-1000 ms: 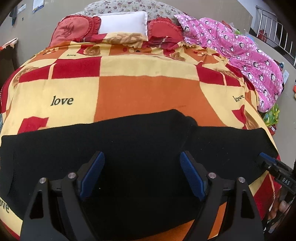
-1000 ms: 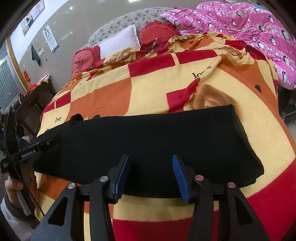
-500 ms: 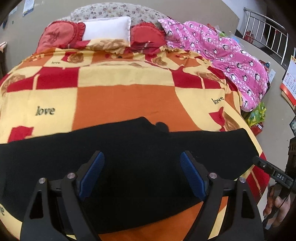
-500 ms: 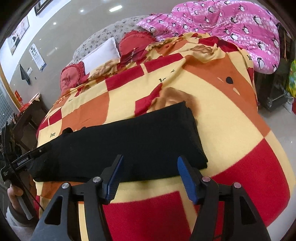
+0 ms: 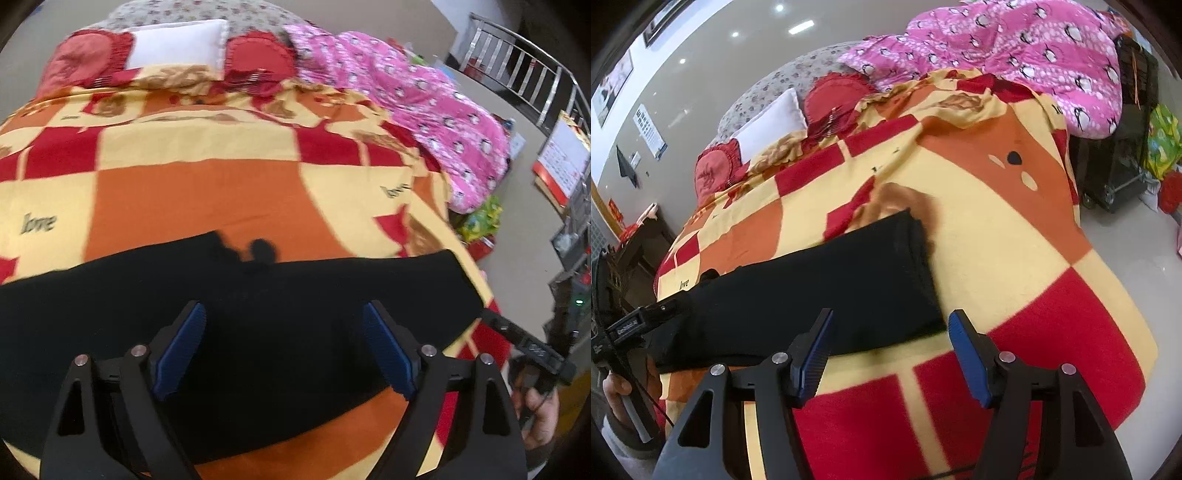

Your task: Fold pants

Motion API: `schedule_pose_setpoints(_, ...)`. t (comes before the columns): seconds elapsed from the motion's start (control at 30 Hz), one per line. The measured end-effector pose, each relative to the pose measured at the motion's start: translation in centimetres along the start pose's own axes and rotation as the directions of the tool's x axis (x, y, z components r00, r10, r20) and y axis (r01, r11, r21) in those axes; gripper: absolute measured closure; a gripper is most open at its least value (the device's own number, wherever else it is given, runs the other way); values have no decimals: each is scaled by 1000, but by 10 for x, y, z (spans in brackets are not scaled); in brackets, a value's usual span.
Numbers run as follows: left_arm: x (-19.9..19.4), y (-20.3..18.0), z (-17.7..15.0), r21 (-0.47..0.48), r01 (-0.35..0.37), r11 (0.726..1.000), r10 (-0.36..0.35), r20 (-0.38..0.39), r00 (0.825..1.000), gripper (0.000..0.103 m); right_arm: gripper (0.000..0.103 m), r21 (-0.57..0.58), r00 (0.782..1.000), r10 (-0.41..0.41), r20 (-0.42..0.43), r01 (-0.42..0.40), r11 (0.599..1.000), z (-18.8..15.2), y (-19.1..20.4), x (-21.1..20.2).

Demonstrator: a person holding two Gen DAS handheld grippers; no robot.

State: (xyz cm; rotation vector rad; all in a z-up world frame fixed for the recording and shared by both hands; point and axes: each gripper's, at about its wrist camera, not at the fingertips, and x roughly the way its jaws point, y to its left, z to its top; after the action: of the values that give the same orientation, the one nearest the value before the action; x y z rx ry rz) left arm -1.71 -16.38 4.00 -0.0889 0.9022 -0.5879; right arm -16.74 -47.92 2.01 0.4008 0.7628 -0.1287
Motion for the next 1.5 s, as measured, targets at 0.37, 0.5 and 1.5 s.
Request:
schedule_pose_setpoints(0.37, 33, -49, 17, 71, 108, 992, -102, -81, 991, 14, 38, 32, 999, 36, -26, -35, 999, 1, -12, 14)
schedule_pose_setpoints(0.5, 37, -62, 16, 69, 141, 988, -133, -110, 985, 14, 38, 43, 998, 58, -24, -57, 997, 2, -15, 15)
schedule_pose_setpoints(1.5, 41, -93, -60, -446, 175, 878, -265, -147, 953, 3, 38, 99, 967, 255, 11, -255, 962, 12, -31, 32)
